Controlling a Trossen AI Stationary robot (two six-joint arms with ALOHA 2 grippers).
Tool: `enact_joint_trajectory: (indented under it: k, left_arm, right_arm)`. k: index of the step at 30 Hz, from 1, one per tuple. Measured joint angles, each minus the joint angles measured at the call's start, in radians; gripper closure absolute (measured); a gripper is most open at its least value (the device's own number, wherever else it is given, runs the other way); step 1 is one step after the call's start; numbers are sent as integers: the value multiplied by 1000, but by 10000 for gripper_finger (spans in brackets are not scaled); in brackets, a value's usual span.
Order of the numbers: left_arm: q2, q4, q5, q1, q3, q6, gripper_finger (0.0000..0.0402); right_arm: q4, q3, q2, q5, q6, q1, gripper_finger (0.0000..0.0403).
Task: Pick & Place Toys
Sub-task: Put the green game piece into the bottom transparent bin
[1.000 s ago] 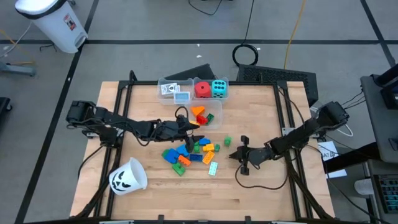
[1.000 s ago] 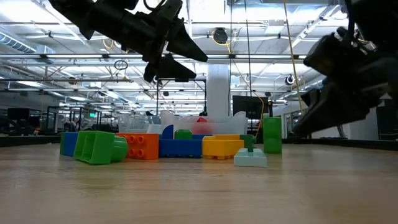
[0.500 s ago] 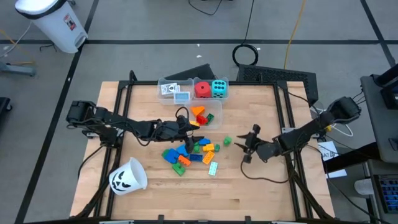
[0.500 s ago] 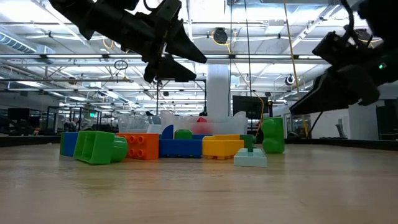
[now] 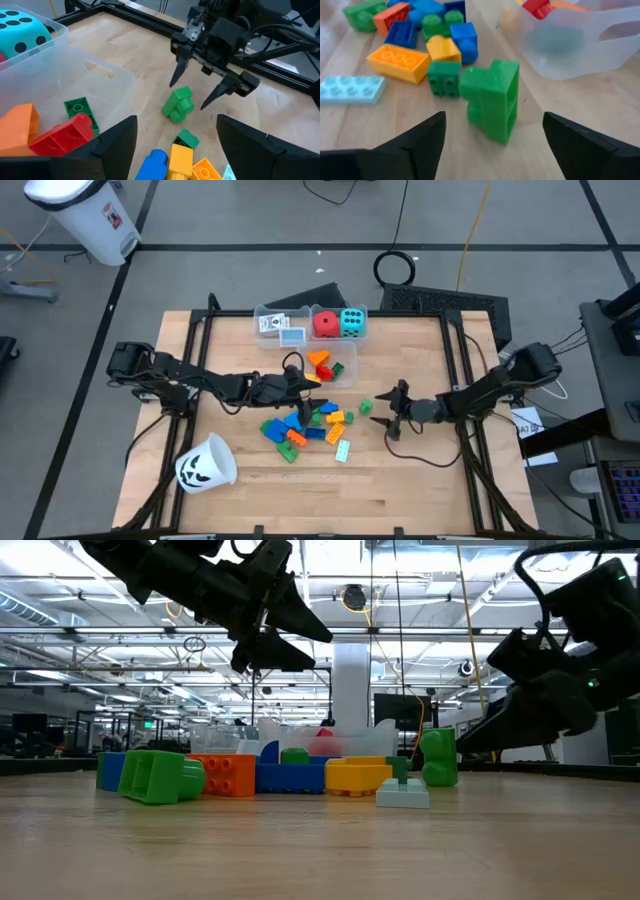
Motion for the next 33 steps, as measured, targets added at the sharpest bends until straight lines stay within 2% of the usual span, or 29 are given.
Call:
enact_joint_trajectory:
  k: [6,13,19,25,28,33]
  left_arm:
    - [0,0,-7,0,0,0,120]
    - [0,0,-8,0,0,-3,128]
    - [0,0,-8,0,0,-3,120]
    - [0,-1,-7,0,0,-23,125]
    - [0,6,-7,0,0,-34,128]
    - [0,75,9,-2,0,-29,121]
  right_arm:
    - [191,8,140,0,-33,-42,113]
    - [197,64,229,-7,-82,-47,150]
    - [198,98,256,-63,-176,-47,205]
    - [197,98,250,-57,-195,-47,288]
    - [191,98,222,-57,-238,-47,293]
    - [189,97,88,-55,-302,-47,293]
